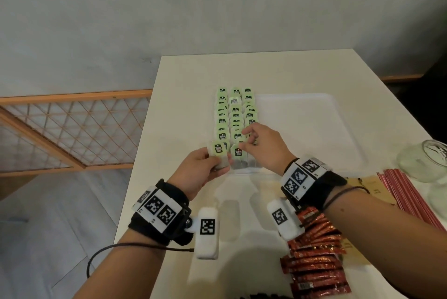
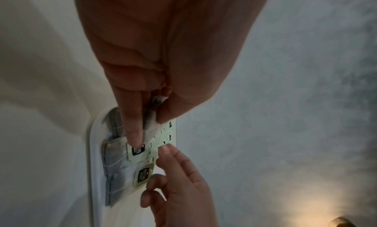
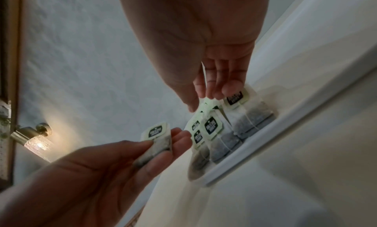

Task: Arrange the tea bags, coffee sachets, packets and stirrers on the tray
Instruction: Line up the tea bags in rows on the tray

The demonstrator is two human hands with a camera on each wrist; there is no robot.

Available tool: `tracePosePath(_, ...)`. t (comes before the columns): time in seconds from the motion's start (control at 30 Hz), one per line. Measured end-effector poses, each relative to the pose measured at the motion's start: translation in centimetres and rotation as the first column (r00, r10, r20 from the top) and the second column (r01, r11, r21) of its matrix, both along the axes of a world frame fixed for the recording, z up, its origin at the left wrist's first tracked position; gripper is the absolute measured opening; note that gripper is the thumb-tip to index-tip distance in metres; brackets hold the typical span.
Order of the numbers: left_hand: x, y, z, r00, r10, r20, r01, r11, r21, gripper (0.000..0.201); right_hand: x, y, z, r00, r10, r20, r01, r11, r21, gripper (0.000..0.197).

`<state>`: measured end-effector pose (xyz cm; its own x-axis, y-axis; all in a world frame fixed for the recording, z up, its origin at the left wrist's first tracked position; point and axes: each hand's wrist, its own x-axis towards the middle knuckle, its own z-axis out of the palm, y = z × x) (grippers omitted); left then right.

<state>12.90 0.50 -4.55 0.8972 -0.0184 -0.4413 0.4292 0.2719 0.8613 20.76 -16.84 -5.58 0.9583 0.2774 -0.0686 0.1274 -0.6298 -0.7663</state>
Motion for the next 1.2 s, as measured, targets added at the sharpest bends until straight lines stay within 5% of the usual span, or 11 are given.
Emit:
tracePosePath(0.57,-1.3,-1.4,0.7,0.999,-0.042,0.034,0.042,0.999,0.018,0.024,-2.7,-0.3,2.3,0.969,0.105,-0.224,-0.001,0.907,0.421,0.013)
tracePosePath(0.67,-1.3,-0.9,0.6,0.998,0.065,-0.012,-0.066,0.996,-0.052,0.015,-2.8,-0.1,2.3,0.969,0.108,-0.223,-0.003,0.904,0.428,0.012)
tracePosePath(0.8,-1.0,0.5,0.2,0.98,0.197,0.011,-0.197,0.975,0.1,0.021,-2.3,0.4,1.0,0.968,0.088,-0.235,0.0,0.936,0.352,0.009)
tracePosePath(0.93,-0.8,1.9,-0.2,0.969,0.242,0.051,-0.247,0.939,0.24,0.024,-1.5,0.6,-0.6,0.979,0.011,-0.204,0.033,0.978,0.208,0.011)
tracePosePath(1.2,-0.6,2.6,-0.8,0.974,0.214,0.079,-0.228,0.914,0.335,0.018,-1.7,2.9,-0.6,0.981,0.028,-0.192,0.021,0.969,0.245,0.01)
